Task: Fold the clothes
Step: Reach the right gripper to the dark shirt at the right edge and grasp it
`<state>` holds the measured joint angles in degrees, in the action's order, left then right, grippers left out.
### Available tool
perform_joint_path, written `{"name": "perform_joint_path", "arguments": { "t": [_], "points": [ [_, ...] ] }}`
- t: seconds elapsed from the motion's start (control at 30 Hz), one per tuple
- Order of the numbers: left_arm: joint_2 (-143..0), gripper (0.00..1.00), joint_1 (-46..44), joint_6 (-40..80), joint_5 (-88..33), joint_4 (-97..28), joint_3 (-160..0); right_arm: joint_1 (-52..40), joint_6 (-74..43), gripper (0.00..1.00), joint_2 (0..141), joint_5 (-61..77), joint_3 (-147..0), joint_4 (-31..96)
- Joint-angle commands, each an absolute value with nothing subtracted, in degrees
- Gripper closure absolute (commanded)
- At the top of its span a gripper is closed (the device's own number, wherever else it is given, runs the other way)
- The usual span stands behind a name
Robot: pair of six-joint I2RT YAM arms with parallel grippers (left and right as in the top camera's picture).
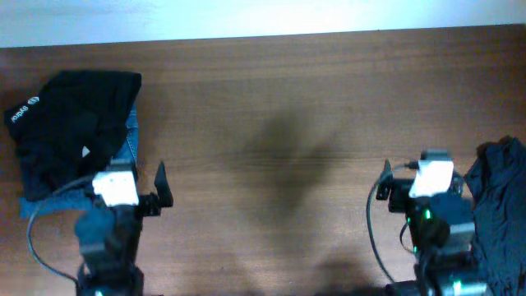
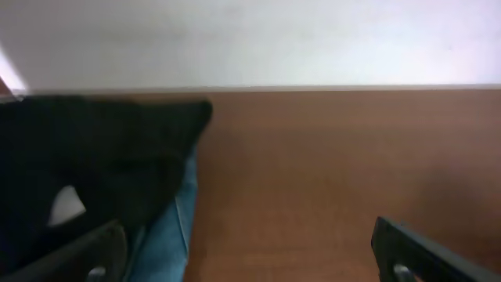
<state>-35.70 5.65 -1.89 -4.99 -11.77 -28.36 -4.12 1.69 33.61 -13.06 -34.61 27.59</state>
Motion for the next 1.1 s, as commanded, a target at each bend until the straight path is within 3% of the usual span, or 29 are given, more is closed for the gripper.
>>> {"name": "perform_joint_path", "arguments": {
  "t": [0.0,0.17,0.33,0.53,0.73,1.07],
  "points": [
    [-43.72,0.0,5.91,-1.26,-8.75,-16.75,-36.29,-4.43,1.21,0.01,42.63,-13.5,-42.89,32.21],
    [-53.87,0.01,5.91,-1.26,-15.09,-23.55,-44.71,-4.45,1.19,0.01,56.12,-8.93,-54.06,40.16],
    [-57.71,0.01,5.91,-1.26,-17.21,-23.18,-45.71,-2.52,-2.35,0.01,64.95,-12.64,-56.97,39.46],
    [-58.28,0.0,5.91,-1.28,-17.17,-23.2,-45.71,13.1,-12.93,0.01,75.07,-13.74,-56.97,35.83],
    [-58.28,0.01,5.91,-1.28,-17.17,-22.92,-45.71,28.99,-14.24,0.01,85.08,-9.67,-56.97,29.82],
    [-58.28,0.01,5.91,-1.26,-17.19,-22.79,-45.71,39.29,-14.7,0.12,102.48,-3.62,-56.95,25.69]
  ]
}}
